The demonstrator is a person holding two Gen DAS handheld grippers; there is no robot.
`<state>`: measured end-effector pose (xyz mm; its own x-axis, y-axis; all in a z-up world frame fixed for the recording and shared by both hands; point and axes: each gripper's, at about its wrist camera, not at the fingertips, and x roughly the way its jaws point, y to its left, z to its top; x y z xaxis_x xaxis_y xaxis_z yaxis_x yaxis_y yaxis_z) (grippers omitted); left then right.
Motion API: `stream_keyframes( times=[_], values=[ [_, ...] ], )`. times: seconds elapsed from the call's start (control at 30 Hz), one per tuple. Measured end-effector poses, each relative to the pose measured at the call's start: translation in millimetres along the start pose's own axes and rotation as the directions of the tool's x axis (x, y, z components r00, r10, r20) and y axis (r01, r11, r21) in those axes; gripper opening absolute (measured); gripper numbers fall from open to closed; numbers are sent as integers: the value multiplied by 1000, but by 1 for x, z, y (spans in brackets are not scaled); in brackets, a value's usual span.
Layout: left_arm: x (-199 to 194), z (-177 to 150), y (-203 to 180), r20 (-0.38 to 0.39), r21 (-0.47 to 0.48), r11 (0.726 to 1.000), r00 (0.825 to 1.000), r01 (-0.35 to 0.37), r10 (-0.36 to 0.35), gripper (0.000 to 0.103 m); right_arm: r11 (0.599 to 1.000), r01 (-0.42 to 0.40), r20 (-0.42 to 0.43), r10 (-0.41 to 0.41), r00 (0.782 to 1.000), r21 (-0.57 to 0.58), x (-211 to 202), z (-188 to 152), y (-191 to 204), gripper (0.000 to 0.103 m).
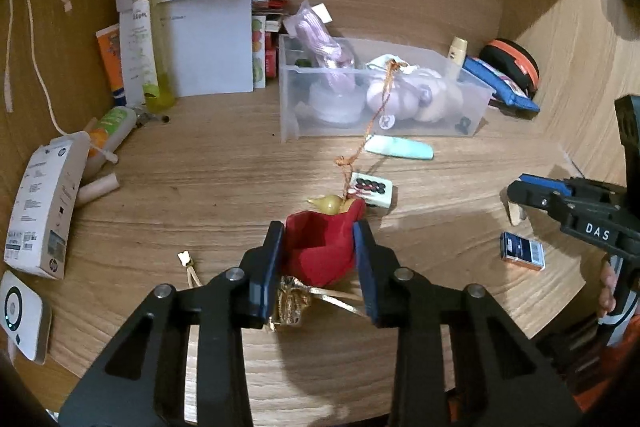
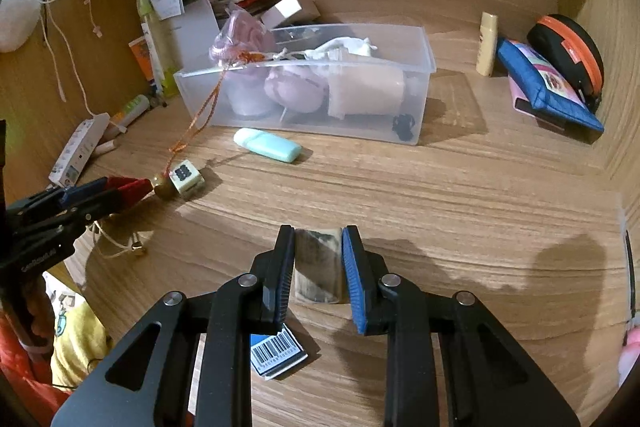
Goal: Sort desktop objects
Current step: 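Carry the red pouch and glass block into the clear box and open both tools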
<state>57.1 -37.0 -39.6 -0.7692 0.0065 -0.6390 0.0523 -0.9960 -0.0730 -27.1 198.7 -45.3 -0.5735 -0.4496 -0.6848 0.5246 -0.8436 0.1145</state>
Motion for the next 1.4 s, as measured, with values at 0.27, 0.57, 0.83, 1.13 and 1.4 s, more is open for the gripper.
stream_keyframes(
  times=[0.27,0.57,0.83,1.13,1.4],
  values=[
    [-8,14,3,48,-7,1000,999,-2,2,34,1000,4,37,-4,999,-12,-7,10,0,22],
    [-6,33,2,90,9,1000,996,-12,11,34,1000,12,79,-10,997,-22,-15,25,-3,22],
    [0,40,5,87,-9,1000,996,15,-15,34,999,0,17,1,1000,-37,-6,15,-5,26],
    [4,40,0,76,-3,1000,997,20,-20,34,998,-4,-78,-1,997,-63,25,3,-4,28],
    [1,52,3,104,-9,1000,994,21,-20,34,996,-15,-81,8,997,-89,33,7,1,22]
  ],
)
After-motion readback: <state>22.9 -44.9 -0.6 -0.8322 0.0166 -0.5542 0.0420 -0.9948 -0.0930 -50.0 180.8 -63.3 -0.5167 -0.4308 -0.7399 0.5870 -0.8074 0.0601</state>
